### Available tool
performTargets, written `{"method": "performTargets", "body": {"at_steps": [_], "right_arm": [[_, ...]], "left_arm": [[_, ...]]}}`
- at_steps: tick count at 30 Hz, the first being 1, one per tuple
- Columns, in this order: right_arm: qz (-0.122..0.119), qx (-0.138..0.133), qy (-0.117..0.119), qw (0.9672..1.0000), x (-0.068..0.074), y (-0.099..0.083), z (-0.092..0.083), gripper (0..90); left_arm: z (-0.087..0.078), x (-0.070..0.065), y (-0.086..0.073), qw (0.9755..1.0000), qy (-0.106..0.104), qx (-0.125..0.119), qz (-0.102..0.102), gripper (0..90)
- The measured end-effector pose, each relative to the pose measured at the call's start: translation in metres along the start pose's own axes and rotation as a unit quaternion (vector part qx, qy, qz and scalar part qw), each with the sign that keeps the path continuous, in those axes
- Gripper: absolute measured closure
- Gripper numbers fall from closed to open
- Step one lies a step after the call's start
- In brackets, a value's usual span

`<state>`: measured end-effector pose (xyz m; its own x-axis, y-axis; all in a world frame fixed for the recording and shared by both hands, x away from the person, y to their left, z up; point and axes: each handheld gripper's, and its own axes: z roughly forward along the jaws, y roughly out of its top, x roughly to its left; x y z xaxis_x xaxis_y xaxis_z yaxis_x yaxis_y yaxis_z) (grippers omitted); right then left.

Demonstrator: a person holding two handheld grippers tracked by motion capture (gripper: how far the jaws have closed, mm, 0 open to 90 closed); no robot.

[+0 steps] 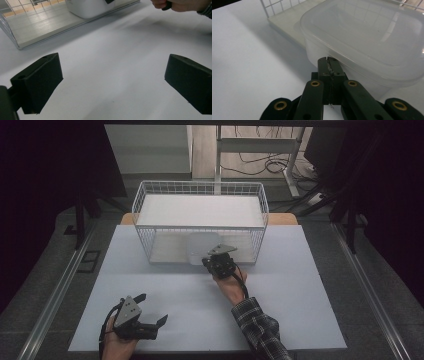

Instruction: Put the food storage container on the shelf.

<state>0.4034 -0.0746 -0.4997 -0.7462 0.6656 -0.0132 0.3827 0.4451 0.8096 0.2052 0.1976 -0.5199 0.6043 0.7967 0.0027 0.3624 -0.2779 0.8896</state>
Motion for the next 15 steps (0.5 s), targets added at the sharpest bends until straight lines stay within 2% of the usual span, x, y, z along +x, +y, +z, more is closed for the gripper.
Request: {"method": "performTargets", "body": {"at_steps": [5,10,15], "right_arm": [[0.002,0.002,-0.006,1.0,-0.004,0.004,0.006,89.2],[-0.001,0.005,-0.011,0.9999,-0.007,0.009,0.012,89.2],[0.005,0.007,-0.016,0.9998,-0.012,0.012,0.016,89.1]], "left_arm": [[-0.002,0.003,0.0,0.9999,0.0,-0.007,-0.009,1.1],[-0.002,0.003,0.0,0.9999,-0.001,-0.007,-0.011,1.1],[-0.001,0.003,0.0,0.9999,-0.003,-0.006,-0.01,1.2]]}}
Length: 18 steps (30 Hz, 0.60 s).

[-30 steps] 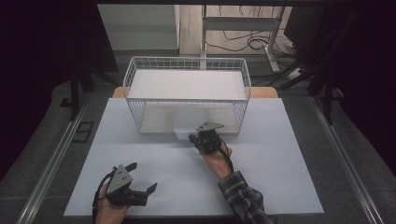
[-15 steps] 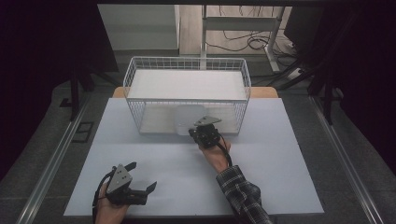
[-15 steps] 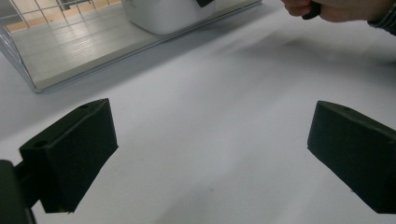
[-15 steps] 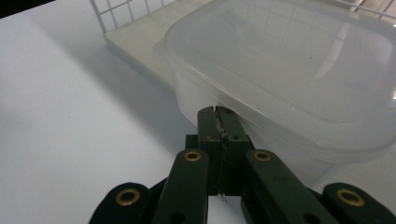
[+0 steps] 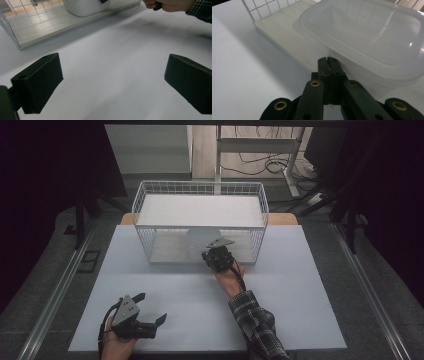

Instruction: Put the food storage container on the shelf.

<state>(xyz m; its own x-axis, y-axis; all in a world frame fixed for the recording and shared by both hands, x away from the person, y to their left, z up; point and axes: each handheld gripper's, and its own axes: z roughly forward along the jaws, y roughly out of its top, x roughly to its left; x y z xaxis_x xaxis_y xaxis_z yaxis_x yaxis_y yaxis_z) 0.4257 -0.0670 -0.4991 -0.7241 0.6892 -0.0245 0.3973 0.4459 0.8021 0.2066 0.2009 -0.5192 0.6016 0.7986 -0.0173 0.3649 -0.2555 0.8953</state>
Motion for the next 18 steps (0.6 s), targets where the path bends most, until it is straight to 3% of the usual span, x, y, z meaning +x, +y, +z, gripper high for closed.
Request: {"method": "performTargets", "body": {"at_steps": [7,12,14,18], "right_arm": [[0.002,0.013,-0.011,0.9999,-0.007,0.003,0.008,89.1],[0.011,0.015,-0.005,0.9998,-0.009,0.002,0.01,87.6],[0.009,0.016,-0.003,0.9998,-0.008,0.002,0.009,82.9],[0.013,0.009,0.006,0.9999,-0.007,0.002,0.005,64.8]], "left_arm": [[0.0,0.001,0.0,1.0,0.005,0.0,-0.002,1.2],[-0.001,0.002,0.0,1.0,0.006,0.0,-0.006,1.2],[0.0,0.002,0.0,1.0,0.006,0.001,-0.005,1.2],[0.001,0.002,0.0,1.0,0.004,0.006,-0.004,1.2]]}}
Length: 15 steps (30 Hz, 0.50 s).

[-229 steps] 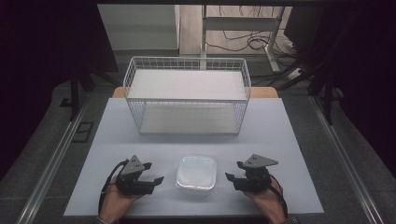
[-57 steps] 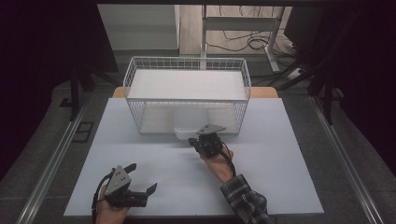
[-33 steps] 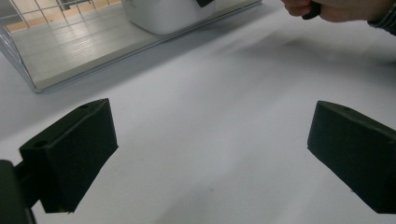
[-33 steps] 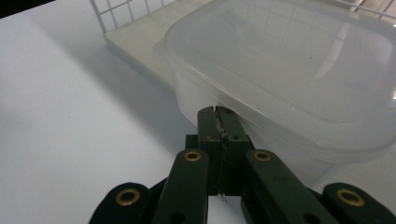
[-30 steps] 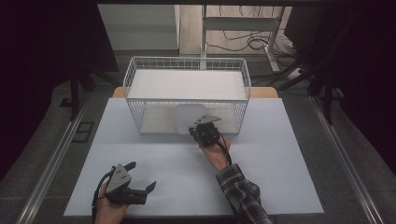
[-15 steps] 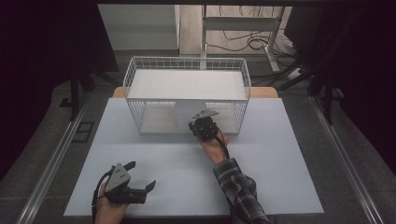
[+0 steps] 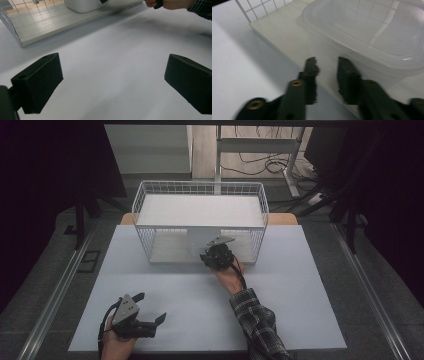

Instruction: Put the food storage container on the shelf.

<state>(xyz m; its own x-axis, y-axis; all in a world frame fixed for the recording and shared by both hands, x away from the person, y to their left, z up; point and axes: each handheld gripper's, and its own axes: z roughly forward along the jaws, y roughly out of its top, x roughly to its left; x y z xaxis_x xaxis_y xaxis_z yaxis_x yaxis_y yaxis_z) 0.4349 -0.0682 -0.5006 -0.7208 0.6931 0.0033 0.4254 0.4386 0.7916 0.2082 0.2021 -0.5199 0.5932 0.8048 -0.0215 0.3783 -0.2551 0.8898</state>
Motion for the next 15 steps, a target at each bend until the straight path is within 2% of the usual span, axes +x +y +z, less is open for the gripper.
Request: {"method": "performTargets", "body": {"at_steps": [3,7,15], "right_arm": [[-0.002,-0.002,0.001,1.0,0.003,-0.001,-0.003,53.4],[-0.008,-0.004,0.012,0.9999,0.008,-0.003,-0.008,44.3],[-0.011,-0.01,0.034,0.9993,0.017,-0.005,-0.021,34.4]], "left_arm": [[0.0,-0.001,0.0,1.0,0.0,0.002,0.001,1.3],[0.001,0.0,0.0,1.0,-0.002,0.004,0.001,1.3],[0.003,0.002,-0.002,0.9999,-0.002,0.008,-0.007,1.8]]}}
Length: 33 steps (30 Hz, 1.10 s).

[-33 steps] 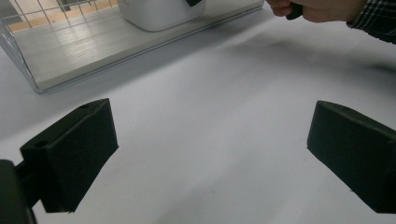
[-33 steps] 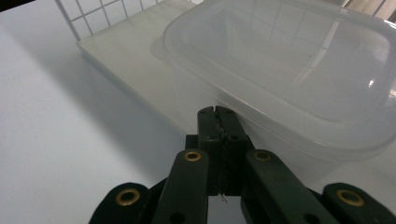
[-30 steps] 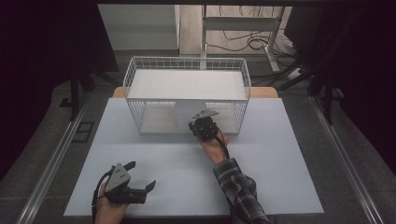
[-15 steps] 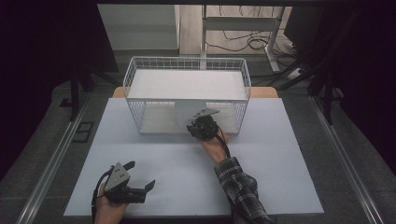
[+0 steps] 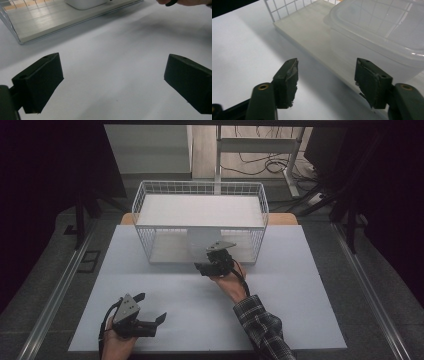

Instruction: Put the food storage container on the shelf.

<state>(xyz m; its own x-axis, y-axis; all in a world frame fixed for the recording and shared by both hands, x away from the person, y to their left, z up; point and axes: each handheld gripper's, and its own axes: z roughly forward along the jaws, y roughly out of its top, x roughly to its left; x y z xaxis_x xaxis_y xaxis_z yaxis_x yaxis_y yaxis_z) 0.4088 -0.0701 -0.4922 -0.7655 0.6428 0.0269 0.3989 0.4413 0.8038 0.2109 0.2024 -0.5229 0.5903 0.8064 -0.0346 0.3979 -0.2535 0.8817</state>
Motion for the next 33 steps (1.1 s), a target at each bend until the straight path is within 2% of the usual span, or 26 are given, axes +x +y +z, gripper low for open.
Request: {"method": "performTargets", "body": {"at_steps": [16,23,28,33], "right_arm": [[-0.01,-0.002,0.02,0.9998,0.01,-0.008,-0.025,18.6],[-0.009,0.001,0.02,0.9998,0.011,-0.013,-0.034,12.5],[-0.009,0.0,0.016,0.9998,0.011,-0.017,-0.04,7.2],[-0.008,0.002,0.011,0.9999,0.011,-0.02,-0.046,1.2]], "left_arm": [[0.003,-0.001,0.0,1.0,-0.001,0.002,0.007,3.3],[0.004,-0.001,0.0,0.9999,-0.016,0.001,0.0,3.3],[0.005,-0.002,0.0,0.9998,-0.02,0.0,0.003,2.8],[0.005,-0.002,0.001,0.9997,-0.024,0.009,-0.005,3.3]]}}
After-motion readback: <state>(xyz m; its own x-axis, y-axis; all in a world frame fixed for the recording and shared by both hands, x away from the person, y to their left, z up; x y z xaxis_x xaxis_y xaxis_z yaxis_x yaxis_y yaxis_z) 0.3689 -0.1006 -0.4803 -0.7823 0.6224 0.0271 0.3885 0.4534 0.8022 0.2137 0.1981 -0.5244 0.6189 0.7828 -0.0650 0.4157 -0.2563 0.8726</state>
